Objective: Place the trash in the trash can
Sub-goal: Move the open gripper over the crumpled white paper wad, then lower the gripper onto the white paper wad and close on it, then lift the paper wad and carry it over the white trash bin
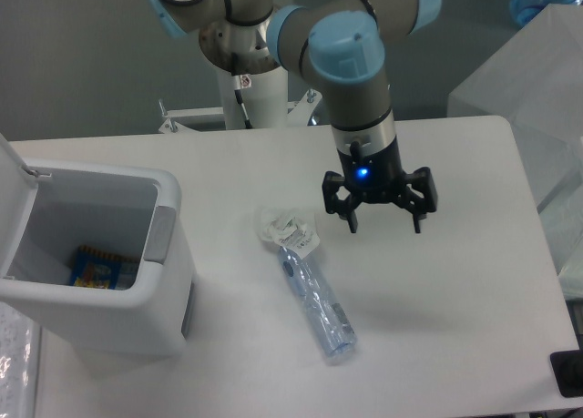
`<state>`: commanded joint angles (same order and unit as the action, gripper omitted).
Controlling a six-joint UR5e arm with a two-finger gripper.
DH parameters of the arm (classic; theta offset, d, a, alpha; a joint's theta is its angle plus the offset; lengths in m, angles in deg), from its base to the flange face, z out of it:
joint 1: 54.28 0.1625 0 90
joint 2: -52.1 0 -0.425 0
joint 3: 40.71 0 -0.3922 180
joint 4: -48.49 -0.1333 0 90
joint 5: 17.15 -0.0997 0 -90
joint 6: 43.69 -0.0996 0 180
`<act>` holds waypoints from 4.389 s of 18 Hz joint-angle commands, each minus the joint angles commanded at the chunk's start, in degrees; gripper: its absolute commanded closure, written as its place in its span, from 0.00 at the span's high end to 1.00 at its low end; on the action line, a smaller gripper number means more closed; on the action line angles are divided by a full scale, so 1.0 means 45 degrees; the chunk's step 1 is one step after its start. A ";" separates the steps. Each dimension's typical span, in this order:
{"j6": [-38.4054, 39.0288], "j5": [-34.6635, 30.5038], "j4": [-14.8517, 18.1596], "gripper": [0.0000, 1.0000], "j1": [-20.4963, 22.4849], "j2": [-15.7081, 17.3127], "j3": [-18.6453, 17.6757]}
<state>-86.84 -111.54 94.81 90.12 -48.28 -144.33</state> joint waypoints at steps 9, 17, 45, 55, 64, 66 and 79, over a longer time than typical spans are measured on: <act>-0.0349 0.0019 -0.0273 1.00 -0.0780 -0.0018 -0.1271; -0.5330 0.0488 -0.0254 1.00 -0.0723 -0.0077 -0.2617; -0.5430 0.1621 -0.0195 1.00 -0.0762 0.0138 -0.3575; -0.5313 0.1621 -0.0195 0.41 -0.0703 0.0118 -0.3537; -0.5235 0.1738 -0.0195 0.02 -0.0606 0.0098 -0.3400; -0.5235 0.1758 -0.0118 0.02 -0.0528 0.0118 -0.3226; -0.1178 0.7124 0.0586 0.03 0.0897 0.1114 -0.0005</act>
<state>-92.14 -79.48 97.44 94.16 -43.26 -144.35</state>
